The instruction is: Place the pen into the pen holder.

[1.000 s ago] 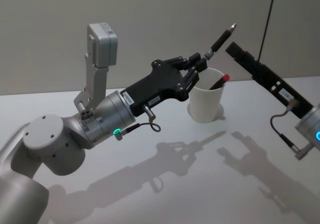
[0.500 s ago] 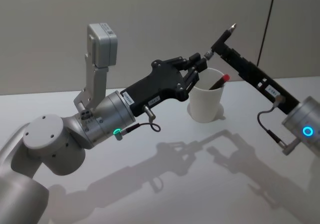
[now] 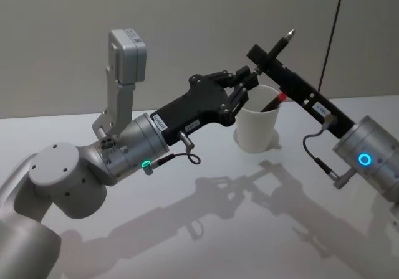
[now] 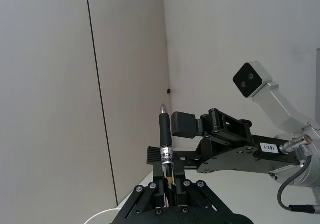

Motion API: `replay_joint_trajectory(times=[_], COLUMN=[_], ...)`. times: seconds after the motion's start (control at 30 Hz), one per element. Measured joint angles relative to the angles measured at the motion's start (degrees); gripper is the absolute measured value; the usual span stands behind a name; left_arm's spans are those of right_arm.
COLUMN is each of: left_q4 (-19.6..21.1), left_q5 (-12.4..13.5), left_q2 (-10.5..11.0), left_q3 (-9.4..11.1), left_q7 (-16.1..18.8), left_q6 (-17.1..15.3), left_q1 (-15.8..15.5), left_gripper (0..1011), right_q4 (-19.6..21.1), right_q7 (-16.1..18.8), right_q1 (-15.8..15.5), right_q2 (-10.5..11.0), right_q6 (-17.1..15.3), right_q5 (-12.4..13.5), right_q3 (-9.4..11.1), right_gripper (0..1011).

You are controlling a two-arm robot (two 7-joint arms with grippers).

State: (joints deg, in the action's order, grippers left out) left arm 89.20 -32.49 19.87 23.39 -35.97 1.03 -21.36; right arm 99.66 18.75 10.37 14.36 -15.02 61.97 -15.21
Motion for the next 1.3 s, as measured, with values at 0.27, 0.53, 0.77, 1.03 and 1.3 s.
replay_joint_trajectory(times=[0.27, 0.53, 0.77, 1.03, 1.3], left_q4=[0.00, 0.00, 0.00, 0.00, 0.00], left_q5=[0.00, 0.00, 0.00, 0.00, 0.00], left_q2=[0.00, 0.00, 0.00, 0.00, 0.00], left_q3=[0.00, 0.00, 0.00, 0.00, 0.00], left_q7=[0.00, 0.00, 0.00, 0.00, 0.00], left_q6=[0.00, 0.00, 0.00, 0.00, 0.00], left_q1=[0.00, 0.00, 0.00, 0.00, 0.00], left_gripper=[123, 123, 123, 123, 123], right_q4=[-0.29, 0.21, 0.72, 0.99, 1.00], right_q7=[-0.18, -1.27, -2.32, -2.76, -3.50], right_q1=[0.43, -0.11, -0.60, -0.79, -0.72], right_q2=[-0.56, -0.02, 0.30, 0.36, 0.16], right_q6=[0.43, 1.30, 2.40, 3.53, 4.66], right_q5=[-0.11, 0.58, 1.15, 1.81, 2.26], right_q3=[-0.78, -0.80, -0.88, -1.11, -1.36], right_gripper=[1001, 1001, 1002, 1001, 1002])
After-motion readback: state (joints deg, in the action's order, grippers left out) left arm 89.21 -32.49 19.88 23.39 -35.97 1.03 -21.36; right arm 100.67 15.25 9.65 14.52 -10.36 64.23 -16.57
